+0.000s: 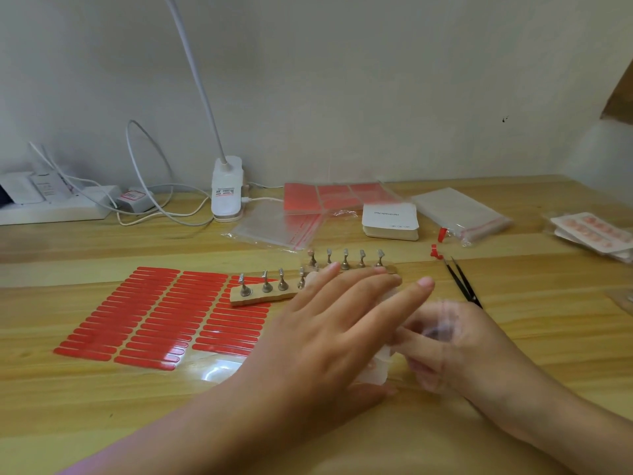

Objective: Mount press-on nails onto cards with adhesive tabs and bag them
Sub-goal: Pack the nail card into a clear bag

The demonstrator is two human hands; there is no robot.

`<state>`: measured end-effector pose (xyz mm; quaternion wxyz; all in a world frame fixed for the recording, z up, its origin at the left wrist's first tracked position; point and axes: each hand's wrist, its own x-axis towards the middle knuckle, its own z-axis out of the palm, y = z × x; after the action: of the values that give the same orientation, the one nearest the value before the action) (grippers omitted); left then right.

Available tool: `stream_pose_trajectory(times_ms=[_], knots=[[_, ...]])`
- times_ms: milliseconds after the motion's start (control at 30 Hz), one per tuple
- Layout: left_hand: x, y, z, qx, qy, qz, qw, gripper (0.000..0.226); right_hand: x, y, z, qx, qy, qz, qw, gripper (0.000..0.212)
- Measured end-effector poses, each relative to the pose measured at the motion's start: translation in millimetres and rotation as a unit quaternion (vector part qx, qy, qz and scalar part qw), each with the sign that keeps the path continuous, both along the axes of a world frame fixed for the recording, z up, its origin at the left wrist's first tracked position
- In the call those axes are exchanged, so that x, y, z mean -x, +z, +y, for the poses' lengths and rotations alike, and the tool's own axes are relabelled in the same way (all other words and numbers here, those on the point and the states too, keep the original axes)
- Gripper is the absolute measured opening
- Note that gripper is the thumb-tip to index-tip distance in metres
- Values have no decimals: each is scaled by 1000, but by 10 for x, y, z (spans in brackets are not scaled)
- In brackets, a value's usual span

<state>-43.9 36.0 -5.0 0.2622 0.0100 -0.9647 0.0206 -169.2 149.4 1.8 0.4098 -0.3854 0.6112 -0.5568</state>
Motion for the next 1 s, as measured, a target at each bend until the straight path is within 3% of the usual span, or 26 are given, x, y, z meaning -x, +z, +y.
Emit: stream_pose_trajectory(times_ms=[167, 300, 467, 733, 800, 867, 933, 1000], knots=[[-7, 18, 2, -4, 11, -6, 1000, 98, -7, 4, -17, 6, -5, -10, 1000, 22], [-20, 14, -15, -24, 13, -4, 1000, 95, 16, -9, -14, -1, 1, 49, 999, 30], [-18, -1, -25, -33, 13, 6, 999, 92, 36, -29, -6, -12, -11, 40, 999, 42], [-5, 9, -22, -40, -13, 29, 999, 94, 9, 36, -5, 31, -15, 50, 998, 31], [-18, 59, -37, -70, -25, 46, 996, 93, 29, 72, 12, 72, -47, 105, 991, 23], [-25, 96, -62, -114, -38, 66, 991, 86, 87, 86, 35, 118, -83, 223, 964, 9], [-23, 97, -89, -138, -46, 84, 986, 73, 185, 85, 64, 150, -98, 378, 908, 3], [-16, 75, -117, -154, -55, 95, 982, 56, 246, 87, 69, 148, -103, 508, 843, 10]])
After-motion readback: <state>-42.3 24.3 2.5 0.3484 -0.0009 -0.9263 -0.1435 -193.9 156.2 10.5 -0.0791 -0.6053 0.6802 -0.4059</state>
